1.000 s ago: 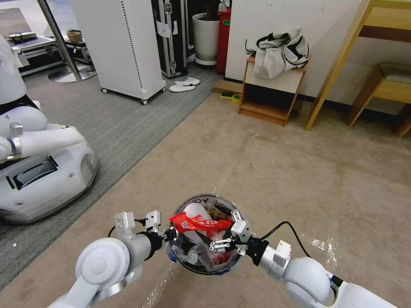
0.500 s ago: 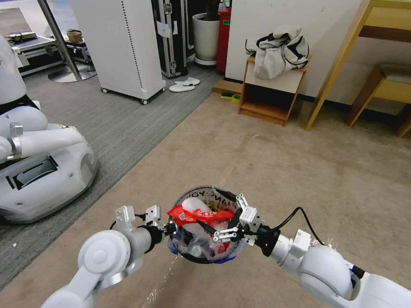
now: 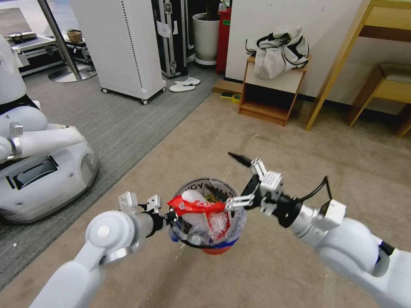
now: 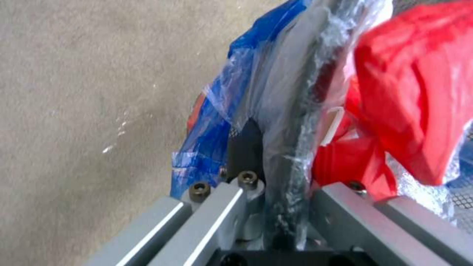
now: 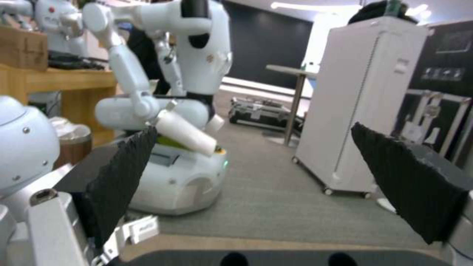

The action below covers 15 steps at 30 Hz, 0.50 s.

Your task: Pick up the trash bin and place the garbage on the floor into it.

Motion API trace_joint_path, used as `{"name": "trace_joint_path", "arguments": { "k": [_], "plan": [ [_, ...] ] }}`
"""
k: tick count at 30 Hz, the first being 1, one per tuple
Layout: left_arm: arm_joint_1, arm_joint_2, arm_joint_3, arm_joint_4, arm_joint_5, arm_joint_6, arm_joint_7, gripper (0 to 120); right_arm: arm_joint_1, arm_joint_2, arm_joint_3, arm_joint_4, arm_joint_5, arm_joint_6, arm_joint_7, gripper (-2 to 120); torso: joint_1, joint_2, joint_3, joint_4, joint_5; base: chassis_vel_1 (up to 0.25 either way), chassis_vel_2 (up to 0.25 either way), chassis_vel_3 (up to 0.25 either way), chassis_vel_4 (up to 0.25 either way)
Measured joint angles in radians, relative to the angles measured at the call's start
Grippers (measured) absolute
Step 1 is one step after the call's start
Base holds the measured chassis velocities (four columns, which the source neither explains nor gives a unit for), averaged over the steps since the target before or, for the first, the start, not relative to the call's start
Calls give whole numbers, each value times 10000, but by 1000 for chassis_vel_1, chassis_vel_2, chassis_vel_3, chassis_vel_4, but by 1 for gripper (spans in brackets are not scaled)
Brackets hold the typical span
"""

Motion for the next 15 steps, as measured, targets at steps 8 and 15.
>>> {"name": "trace_joint_path", "arguments": {
  "k": [8,15],
  "plan": [
    [-1177,-463,134,755,-1412,-583,-1781,0,-176,273,946,-241,426,0,-117,100,0,1,0,-3,-1,0,0,0,0],
    [-1736,-715,406,1582,-1390,-882,-2279,0,-421,661,1307,-595,404,11,-265,100,0,2,0,0,0,0,0,0,0]
  ]
}}
